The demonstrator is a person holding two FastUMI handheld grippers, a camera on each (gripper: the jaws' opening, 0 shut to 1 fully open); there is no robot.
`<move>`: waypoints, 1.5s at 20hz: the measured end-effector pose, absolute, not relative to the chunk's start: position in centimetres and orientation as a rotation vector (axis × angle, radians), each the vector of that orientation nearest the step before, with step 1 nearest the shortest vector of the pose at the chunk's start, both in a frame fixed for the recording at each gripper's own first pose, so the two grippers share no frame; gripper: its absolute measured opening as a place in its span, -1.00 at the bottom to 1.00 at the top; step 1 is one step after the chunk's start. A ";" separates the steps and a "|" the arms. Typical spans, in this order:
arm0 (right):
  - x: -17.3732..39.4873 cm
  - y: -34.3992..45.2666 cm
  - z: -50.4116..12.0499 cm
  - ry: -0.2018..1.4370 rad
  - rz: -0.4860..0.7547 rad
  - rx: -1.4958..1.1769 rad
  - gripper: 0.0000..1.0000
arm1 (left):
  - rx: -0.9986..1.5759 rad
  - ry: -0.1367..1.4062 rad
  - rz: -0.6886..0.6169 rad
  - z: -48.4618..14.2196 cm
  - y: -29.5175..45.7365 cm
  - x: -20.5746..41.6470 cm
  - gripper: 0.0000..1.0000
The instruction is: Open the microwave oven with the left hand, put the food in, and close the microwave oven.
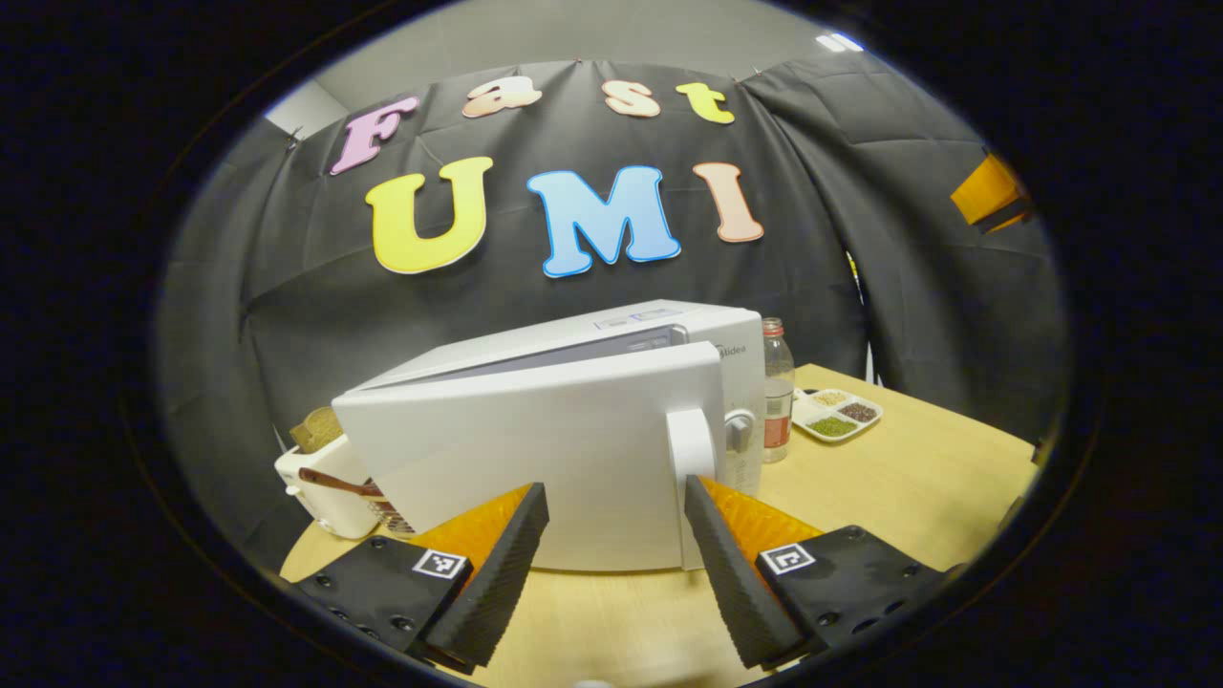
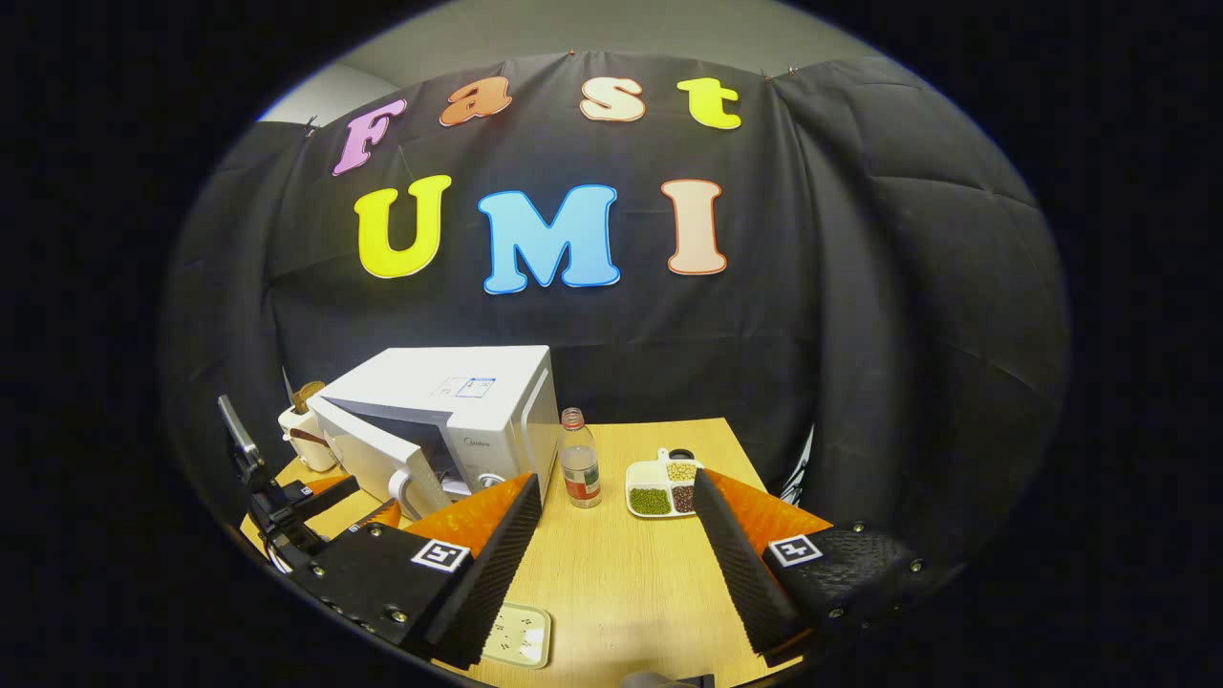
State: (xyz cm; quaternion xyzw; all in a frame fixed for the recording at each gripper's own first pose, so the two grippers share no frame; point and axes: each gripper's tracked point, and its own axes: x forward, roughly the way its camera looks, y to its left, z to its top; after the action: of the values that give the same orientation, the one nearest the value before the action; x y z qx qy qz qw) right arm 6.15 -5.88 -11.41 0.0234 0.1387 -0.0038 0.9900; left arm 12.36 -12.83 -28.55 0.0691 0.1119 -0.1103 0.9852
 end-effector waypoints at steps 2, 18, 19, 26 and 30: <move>6.4 -6.1 -11.5 0.285 -0.006 0.049 0.95 | 0.121 0.218 -0.214 -28.2 -13.1 13.8 0.93; 7.2 -7.8 -12.4 0.323 -0.003 0.069 0.95 | 0.078 0.201 -0.152 -28.0 -14.2 18.0 1.00; 7.2 -7.9 -12.7 0.332 -0.005 0.065 0.96 | 0.070 0.204 -0.152 -28.2 -14.3 18.1 1.00; 6.7 -6.5 -13.2 0.355 0.024 0.085 0.96 | 0.053 0.248 -0.039 -28.7 -12.7 20.7 0.91; 6.5 -6.6 -12.9 0.351 0.025 0.083 0.96 | 0.047 0.245 -0.051 -28.4 -12.7 20.5 0.89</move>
State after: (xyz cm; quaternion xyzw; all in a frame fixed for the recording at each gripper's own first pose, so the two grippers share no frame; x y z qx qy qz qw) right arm 6.46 -6.63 -12.95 0.0415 0.1745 0.0123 0.9837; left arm 20.49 -12.72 -28.43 0.0233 0.1220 -0.0255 0.9919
